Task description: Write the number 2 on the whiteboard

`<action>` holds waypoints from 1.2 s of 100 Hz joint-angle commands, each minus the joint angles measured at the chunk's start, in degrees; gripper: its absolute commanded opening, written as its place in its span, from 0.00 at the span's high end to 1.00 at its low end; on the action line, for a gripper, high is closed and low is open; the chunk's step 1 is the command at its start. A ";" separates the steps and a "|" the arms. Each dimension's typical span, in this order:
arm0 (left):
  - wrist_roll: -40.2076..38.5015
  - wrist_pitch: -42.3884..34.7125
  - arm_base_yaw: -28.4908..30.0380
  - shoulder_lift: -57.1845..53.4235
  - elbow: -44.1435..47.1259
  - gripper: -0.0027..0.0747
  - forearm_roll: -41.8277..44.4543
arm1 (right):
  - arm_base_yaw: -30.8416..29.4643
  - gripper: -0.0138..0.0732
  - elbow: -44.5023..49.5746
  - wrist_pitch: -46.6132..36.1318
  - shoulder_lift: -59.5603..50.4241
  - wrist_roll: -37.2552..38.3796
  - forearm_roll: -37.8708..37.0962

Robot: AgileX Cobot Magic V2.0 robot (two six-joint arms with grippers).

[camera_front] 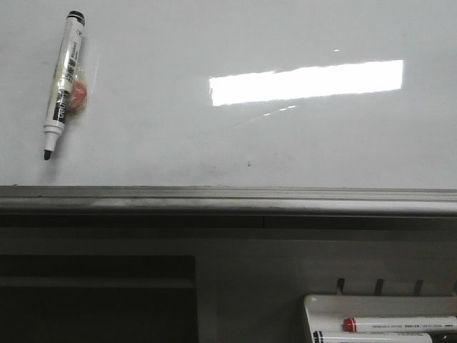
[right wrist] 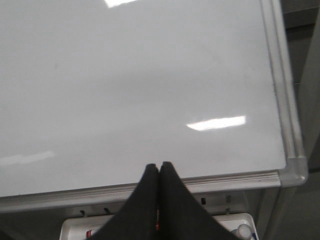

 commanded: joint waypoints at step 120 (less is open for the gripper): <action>0.42 -28.63 -12.20 46.24 -5.40 0.47 -5.21 | 11.53 0.92 2.19 -13.28 1.31 -0.21 -0.66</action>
